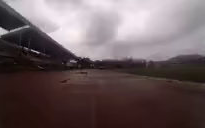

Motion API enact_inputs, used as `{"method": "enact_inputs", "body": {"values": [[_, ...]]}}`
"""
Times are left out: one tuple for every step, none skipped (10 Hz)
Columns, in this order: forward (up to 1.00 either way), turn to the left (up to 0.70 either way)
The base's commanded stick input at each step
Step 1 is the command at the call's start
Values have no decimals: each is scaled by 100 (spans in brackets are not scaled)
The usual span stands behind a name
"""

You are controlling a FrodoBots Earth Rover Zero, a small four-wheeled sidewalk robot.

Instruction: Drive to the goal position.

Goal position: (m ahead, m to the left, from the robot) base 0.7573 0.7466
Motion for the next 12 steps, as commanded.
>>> {"method": "enact_inputs", "body": {"values": [[50, 0], [50, 0], [50, 0], [50, 0], [50, 0], [50, 0], [50, 0], [50, 0], [50, 0], [50, 0], [50, 0], [50, 0]]}}
